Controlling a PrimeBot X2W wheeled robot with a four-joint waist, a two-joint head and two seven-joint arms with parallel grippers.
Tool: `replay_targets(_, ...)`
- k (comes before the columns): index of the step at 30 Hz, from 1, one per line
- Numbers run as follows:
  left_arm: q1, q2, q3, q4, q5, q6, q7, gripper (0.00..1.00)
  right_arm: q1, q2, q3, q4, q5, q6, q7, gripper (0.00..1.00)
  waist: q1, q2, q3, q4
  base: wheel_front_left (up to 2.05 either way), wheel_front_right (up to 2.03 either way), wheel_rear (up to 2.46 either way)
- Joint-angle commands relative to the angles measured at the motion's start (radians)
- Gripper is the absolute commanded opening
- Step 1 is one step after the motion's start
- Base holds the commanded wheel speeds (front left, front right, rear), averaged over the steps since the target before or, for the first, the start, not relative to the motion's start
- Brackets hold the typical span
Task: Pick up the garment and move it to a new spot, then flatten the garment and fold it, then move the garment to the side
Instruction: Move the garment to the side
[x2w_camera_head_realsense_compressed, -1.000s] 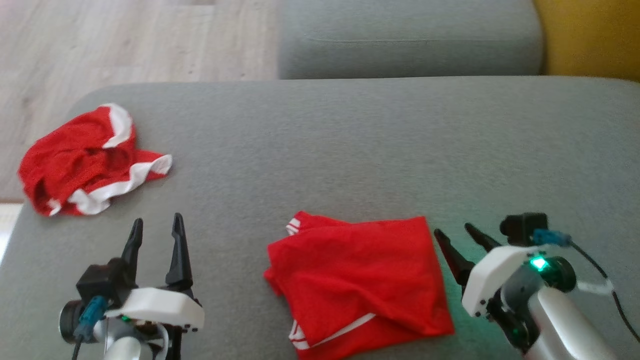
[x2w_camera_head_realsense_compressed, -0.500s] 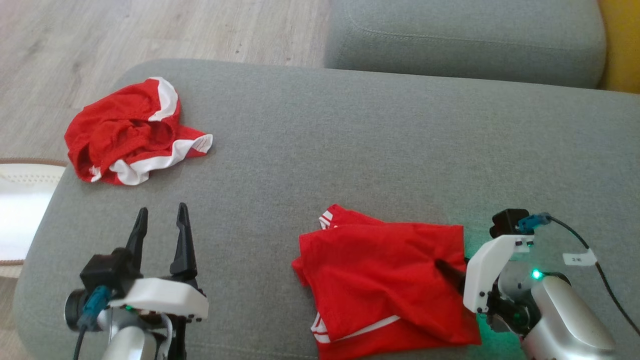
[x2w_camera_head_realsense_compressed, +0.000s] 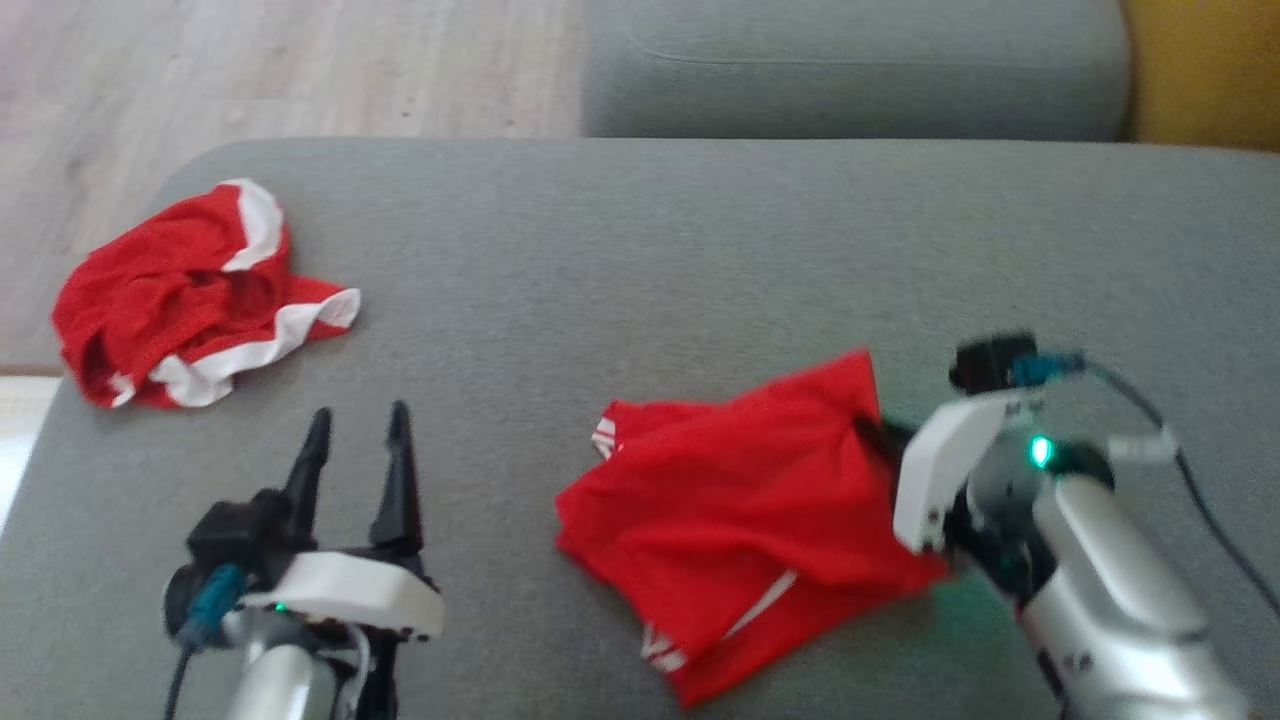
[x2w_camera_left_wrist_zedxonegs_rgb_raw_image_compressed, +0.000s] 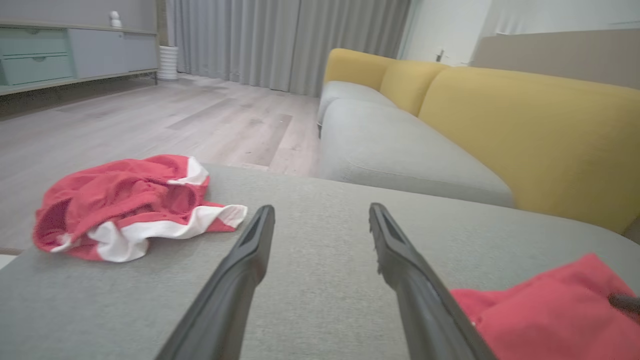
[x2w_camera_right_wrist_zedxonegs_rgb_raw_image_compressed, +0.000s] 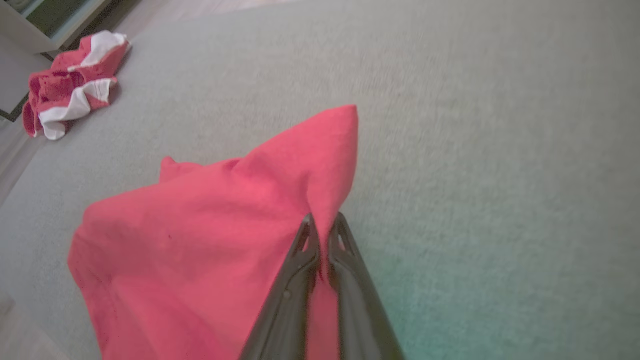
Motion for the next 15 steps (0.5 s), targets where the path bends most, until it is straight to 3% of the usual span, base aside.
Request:
replay_targets(1,-0.068,-0.003,0.012,-0.036,0.016,-0.012,-0.012,1.00,-0.081,-0.024,0.022,-0.049,0.004,-0.001,0.000,0.00,0.0000,0.0000,0.010,-0.043,0.00,0.00,0.00)
replay_targets(5,-0.080,-0.012,-0.001,-0.030,0.019,-0.024,-0.012,1.00,-0.117,-0.049,0.043,-0.057,0.008,-0.001,0.001,0.00,0.0000,0.0000,0.019,-0.095,0.00,0.00,0.00)
replay_targets(15,-0.126,-0.026,0.002,-0.023,0.038,-0.031,-0.012,1.00,-0.168,-0.060,0.043,-0.055,0.039,-0.001,-0.045,0.00,0.0000,0.0000,0.059,-0.330,0.00,0.00,0.00)
